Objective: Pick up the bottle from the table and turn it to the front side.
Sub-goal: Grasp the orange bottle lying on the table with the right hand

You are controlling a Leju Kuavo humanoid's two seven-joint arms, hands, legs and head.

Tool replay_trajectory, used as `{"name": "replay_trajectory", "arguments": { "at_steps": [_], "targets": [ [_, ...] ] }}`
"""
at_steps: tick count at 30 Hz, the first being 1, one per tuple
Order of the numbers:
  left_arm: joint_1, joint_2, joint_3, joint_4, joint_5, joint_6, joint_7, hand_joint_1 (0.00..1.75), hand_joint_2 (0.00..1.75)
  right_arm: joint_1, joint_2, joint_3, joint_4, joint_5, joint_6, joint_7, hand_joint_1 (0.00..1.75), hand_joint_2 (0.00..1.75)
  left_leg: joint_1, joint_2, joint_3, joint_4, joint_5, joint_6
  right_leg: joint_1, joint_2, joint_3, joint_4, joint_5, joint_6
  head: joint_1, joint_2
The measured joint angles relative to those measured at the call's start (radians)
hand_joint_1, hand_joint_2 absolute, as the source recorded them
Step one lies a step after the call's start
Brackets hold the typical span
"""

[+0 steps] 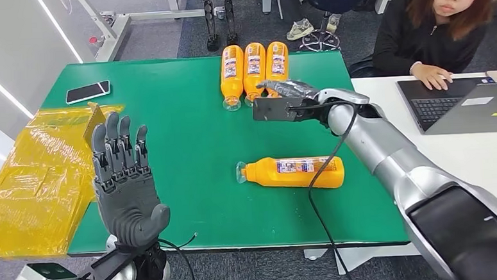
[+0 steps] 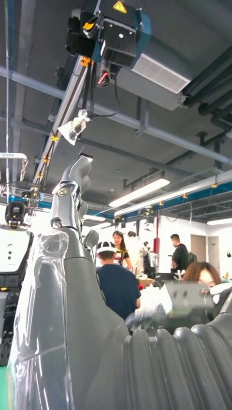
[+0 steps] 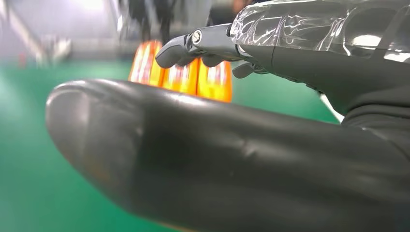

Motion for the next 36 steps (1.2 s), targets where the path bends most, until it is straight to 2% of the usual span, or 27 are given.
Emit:
{"name": "replay_trajectory", "arguments": {
  "at_steps": [17, 23, 29, 33, 36],
  "targets": [
    [-0.004, -0.003, 0.000, 0.011, 0.014, -0.022, 0.000, 0.00, 1.75, 0.000, -0.003, 0.157, 0.102, -0.040, 0.192, 0.003, 0.00, 0.00, 0.000, 0.001, 0.000, 0.000, 0.000, 0.000, 0.000, 0.001, -0.001, 0.000, 0.000, 0.000, 0.000, 0.000],
    [-0.004, -0.004, 0.000, 0.013, 0.016, -0.024, 0.000, 0.00, 1.75, 0.035, -0.029, 0.206, 0.118, -0.054, 0.182, 0.000, 0.00, 0.00, 0.000, 0.001, 0.000, 0.000, 0.000, 0.000, 0.000, 0.001, -0.001, -0.001, 0.000, 0.000, 0.000, 0.000],
    [0.002, -0.004, 0.000, 0.013, 0.010, -0.022, 0.000, 0.00, 1.75, 0.091, -0.050, 0.250, 0.130, -0.078, 0.097, -0.001, 0.00, 0.00, 0.000, 0.001, 0.000, 0.000, 0.000, 0.000, 0.000, 0.001, -0.001, -0.001, 0.000, 0.000, 0.000, 0.000],
    [0.016, -0.004, 0.001, 0.012, 0.002, -0.011, 0.000, 0.00, 1.75, 0.096, -0.055, 0.268, 0.132, -0.105, 0.061, 0.000, 0.00, 1.75, 0.000, 0.001, 0.000, 0.000, 0.000, 0.000, 0.000, 0.001, -0.001, -0.001, 0.000, 0.000, 0.000, 0.000],
    [0.025, -0.004, 0.005, 0.009, -0.004, -0.010, 0.000, 0.00, 1.75, 0.095, -0.055, 0.282, 0.132, -0.121, 0.060, 0.005, 0.00, 1.75, 0.000, 0.001, 0.000, 0.000, 0.000, 0.000, 0.000, 0.001, -0.001, 0.000, 0.000, 0.000, 0.000, 0.000]
  ]
}}
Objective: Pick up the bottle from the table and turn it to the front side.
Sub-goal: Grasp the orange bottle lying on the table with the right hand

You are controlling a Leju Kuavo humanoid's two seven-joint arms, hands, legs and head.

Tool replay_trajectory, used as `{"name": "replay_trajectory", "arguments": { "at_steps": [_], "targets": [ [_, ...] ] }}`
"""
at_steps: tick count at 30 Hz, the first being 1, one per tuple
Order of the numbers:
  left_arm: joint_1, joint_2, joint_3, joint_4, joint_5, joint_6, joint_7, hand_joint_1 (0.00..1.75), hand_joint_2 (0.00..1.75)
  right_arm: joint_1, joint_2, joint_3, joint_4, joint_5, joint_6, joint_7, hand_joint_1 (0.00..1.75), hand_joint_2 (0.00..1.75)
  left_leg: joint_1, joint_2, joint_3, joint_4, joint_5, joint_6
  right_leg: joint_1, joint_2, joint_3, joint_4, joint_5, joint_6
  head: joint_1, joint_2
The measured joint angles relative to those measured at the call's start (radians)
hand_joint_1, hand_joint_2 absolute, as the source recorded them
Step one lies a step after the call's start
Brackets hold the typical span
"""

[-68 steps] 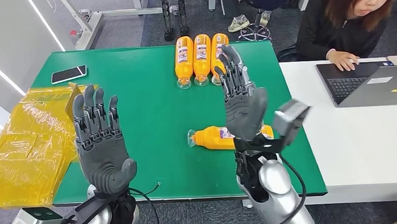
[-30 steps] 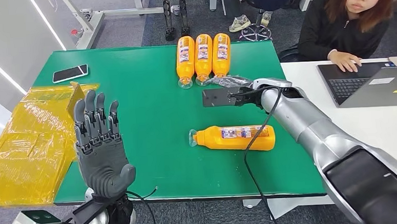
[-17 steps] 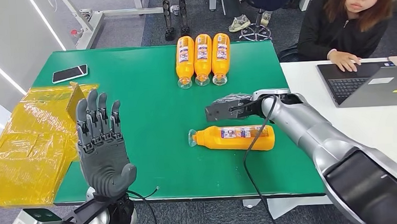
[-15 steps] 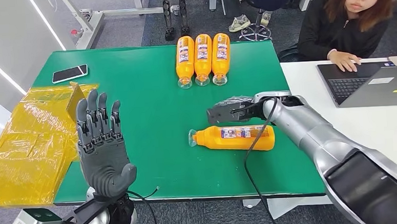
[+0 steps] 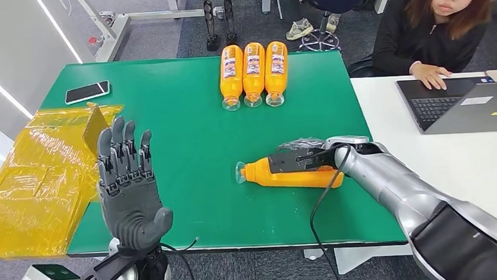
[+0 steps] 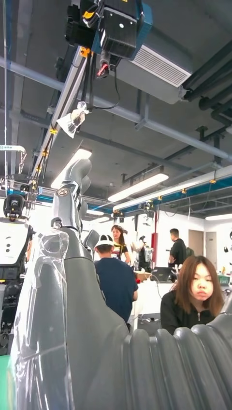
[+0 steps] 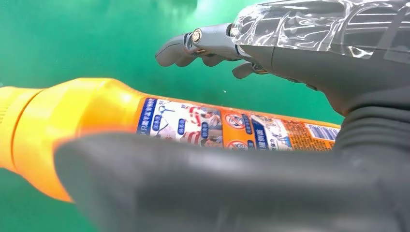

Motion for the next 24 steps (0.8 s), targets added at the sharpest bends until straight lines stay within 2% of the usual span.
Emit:
{"name": "replay_trajectory", "arguments": {
  "at_steps": [10, 24],
  "targets": [
    [0.035, 0.000, 0.009, -0.022, -0.018, 0.010, 0.000, 0.00, 1.75, -0.009, 0.013, 0.041, 0.006, -0.015, -0.023, 0.014, 0.00, 1.75, 0.000, 0.000, -0.001, 0.000, 0.000, 0.000, 0.000, 0.000, 0.000, 0.000, 0.000, 0.000, 0.000, 0.000],
    [0.048, -0.001, 0.027, -0.033, -0.022, 0.002, 0.000, 0.00, 1.75, -0.021, 0.024, 0.130, 0.028, -0.022, 0.015, 0.005, 0.00, 1.75, 0.000, 0.000, 0.000, 0.000, 0.000, 0.000, 0.000, 0.000, 0.000, 0.000, 0.000, 0.000, 0.000, 0.000]
  ]
}}
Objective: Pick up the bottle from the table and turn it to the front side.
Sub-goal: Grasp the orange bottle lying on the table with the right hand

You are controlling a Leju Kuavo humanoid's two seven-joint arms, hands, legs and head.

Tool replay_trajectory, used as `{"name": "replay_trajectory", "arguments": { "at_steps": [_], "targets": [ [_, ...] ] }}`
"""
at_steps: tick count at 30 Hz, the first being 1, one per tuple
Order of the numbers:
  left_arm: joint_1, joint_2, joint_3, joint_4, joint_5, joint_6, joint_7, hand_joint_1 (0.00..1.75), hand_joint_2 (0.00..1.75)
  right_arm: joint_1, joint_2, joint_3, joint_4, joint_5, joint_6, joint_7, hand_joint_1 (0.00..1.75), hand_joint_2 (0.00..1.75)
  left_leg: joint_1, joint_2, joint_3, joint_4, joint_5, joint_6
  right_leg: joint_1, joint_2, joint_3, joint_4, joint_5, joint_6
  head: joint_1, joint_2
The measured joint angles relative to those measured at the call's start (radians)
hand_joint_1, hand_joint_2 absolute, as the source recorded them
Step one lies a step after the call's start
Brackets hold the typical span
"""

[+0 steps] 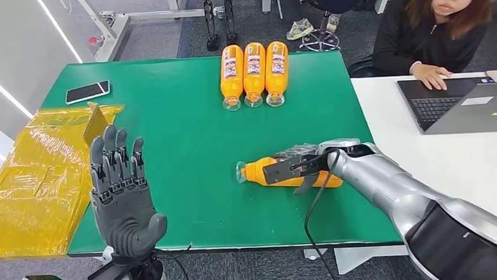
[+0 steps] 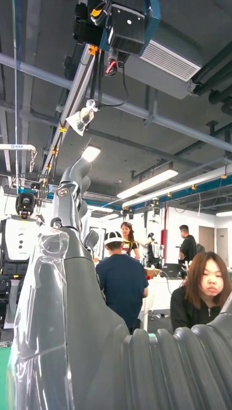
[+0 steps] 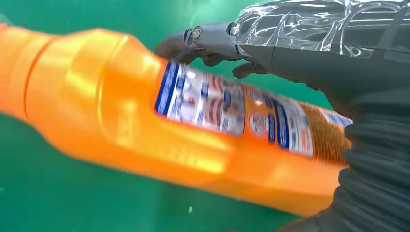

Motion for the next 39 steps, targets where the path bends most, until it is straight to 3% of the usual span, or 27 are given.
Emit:
{"name": "replay_trajectory", "arguments": {
  "at_steps": [9, 10, 12, 14, 28, 34, 39],
  "targets": [
    [0.001, 0.000, 0.001, -0.001, 0.003, 0.005, 0.000, 0.00, 1.75, 0.014, -0.002, 0.061, 0.022, 0.001, -0.025, -0.001, 0.06, 1.75, 0.000, 0.000, 0.000, 0.000, 0.000, 0.000, 0.000, 0.000, 0.000, 0.000, 0.000, 0.000, 0.000, 0.000],
    [0.003, 0.000, 0.001, -0.002, 0.003, 0.006, 0.000, 0.00, 1.75, 0.018, -0.003, 0.067, 0.025, 0.002, -0.036, -0.001, 0.22, 1.75, 0.000, 0.000, 0.000, 0.000, 0.000, 0.000, 0.000, 0.000, 0.000, 0.000, 0.000, 0.000, 0.000, 0.000],
    [0.006, 0.000, 0.001, -0.005, 0.003, 0.008, 0.000, 0.00, 1.75, 0.030, -0.006, 0.077, 0.028, 0.005, -0.067, -0.004, 1.09, 1.75, 0.000, 0.000, 0.000, 0.000, 0.000, 0.000, 0.000, 0.000, 0.000, 0.000, 0.000, 0.000, 0.000, 0.000],
    [0.009, 0.000, 0.001, -0.008, 0.003, 0.009, 0.000, 0.00, 1.75, 0.039, -0.010, 0.086, 0.029, 0.010, -0.109, -0.009, 1.75, 1.75, 0.000, 0.000, 0.000, 0.000, 0.000, 0.000, 0.000, 0.000, 0.000, 0.000, 0.000, 0.000, 0.000, 0.000],
    [0.011, 0.000, 0.005, -0.020, -0.003, -0.006, 0.000, 0.00, 1.75, 0.075, -0.058, 0.125, -0.011, 0.004, -0.297, -0.009, 1.75, 1.75, 0.000, 0.000, 0.003, 0.000, 0.000, 0.000, 0.000, 0.000, 0.003, -0.001, 0.000, 0.000, 0.000, 0.000],
    [0.028, 0.000, 0.022, -0.032, -0.012, 0.012, 0.000, 0.00, 1.75, 0.139, -0.114, 0.082, -0.116, -0.034, -0.543, -0.010, 1.75, 1.75, 0.000, 0.000, 0.002, 0.000, 0.000, 0.001, 0.000, -0.001, 0.002, -0.001, 0.000, 0.000, 0.000, 0.000],
    [0.038, 0.000, 0.029, -0.035, -0.023, 0.049, 0.000, 0.00, 1.75, 0.252, -0.169, -0.058, -0.316, 0.015, -0.734, 0.016, 1.75, 1.75, 0.000, 0.000, 0.001, 0.000, 0.000, 0.000, 0.000, 0.000, 0.001, -0.001, 0.000, 0.000, 0.000, 0.000]
  ]
}}
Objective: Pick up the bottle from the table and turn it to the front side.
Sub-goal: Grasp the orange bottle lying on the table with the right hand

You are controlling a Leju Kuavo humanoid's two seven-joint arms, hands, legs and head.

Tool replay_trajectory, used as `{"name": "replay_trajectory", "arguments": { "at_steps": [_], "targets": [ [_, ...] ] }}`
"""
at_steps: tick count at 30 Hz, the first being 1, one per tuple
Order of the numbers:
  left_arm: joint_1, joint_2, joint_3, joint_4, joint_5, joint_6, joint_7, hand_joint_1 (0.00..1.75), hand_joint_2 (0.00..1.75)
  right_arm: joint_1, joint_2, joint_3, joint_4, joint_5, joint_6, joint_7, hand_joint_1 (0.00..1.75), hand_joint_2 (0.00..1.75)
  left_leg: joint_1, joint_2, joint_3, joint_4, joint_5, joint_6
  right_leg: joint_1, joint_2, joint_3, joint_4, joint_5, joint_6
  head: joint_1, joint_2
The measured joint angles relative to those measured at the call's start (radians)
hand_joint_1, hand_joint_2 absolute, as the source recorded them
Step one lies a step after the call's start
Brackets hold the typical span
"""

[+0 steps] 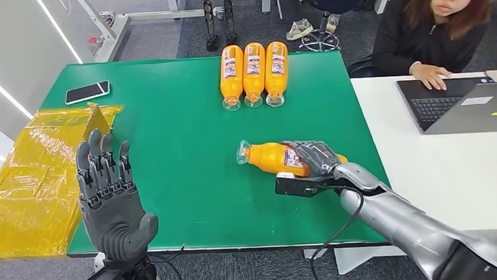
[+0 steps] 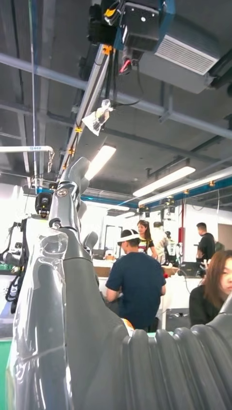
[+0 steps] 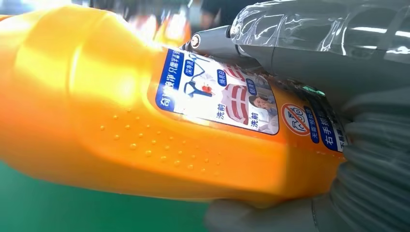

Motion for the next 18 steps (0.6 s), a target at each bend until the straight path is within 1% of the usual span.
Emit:
{"name": "replay_trajectory", "arguments": {
  "at_steps": [3, 5, 8, 11, 14, 18],
  "targets": [
    [0.002, 0.000, 0.002, 0.000, -0.006, 0.001, 0.000, 0.00, 1.75, 0.078, -0.026, -0.087, -0.132, 0.072, -0.045, 0.034, 1.75, 1.75, 0.000, 0.000, -0.001, 0.000, 0.000, 0.000, 0.000, 0.000, -0.001, 0.000, 0.000, 0.000, 0.000, 0.000],
    [0.002, -0.002, 0.004, 0.001, -0.012, -0.007, 0.000, 0.00, 1.75, 0.141, -0.037, -0.158, -0.227, 0.135, -0.054, 0.044, 1.75, 1.75, 0.000, 0.000, -0.001, -0.001, 0.000, 0.000, 0.000, -0.001, -0.002, 0.000, -0.001, 0.000, 0.000, 0.000],
    [-0.003, -0.009, 0.007, 0.009, -0.018, -0.025, 0.000, 0.00, 1.75, 0.253, -0.041, -0.272, -0.368, 0.229, -0.058, 0.038, 1.75, 1.75, 0.000, -0.001, -0.002, -0.001, 0.000, 0.000, 0.000, -0.001, -0.002, 0.000, -0.001, 0.000, 0.000, 0.000],
    [-0.014, -0.017, 0.013, 0.036, -0.019, -0.038, 0.000, 0.00, 1.75, 0.356, -0.041, -0.359, -0.492, 0.276, -0.079, 0.017, 1.75, 1.75, 0.000, -0.001, -0.003, -0.001, 0.000, 0.000, 0.000, -0.002, -0.002, 0.000, -0.002, 0.000, 0.000, 0.000],
    [-0.033, -0.026, 0.021, 0.085, -0.017, -0.047, 0.000, 0.00, 1.75, 0.442, -0.036, -0.407, -0.594, 0.295, -0.105, -0.012, 1.75, 1.75, 0.000, -0.002, -0.003, -0.001, 0.000, 0.000, 0.000, -0.002, -0.002, 0.000, -0.002, 0.000, 0.000, 0.000],
    [-0.064, -0.034, 0.024, 0.154, -0.014, -0.050, 0.000, 0.00, 1.75, 0.530, -0.012, -0.430, -0.690, 0.326, -0.119, -0.027, 1.75, 1.75, 0.000, -0.001, -0.003, -0.001, 0.000, 0.000, 0.000, -0.001, -0.003, 0.000, -0.002, 0.000, 0.000, 0.000]
  ]
}}
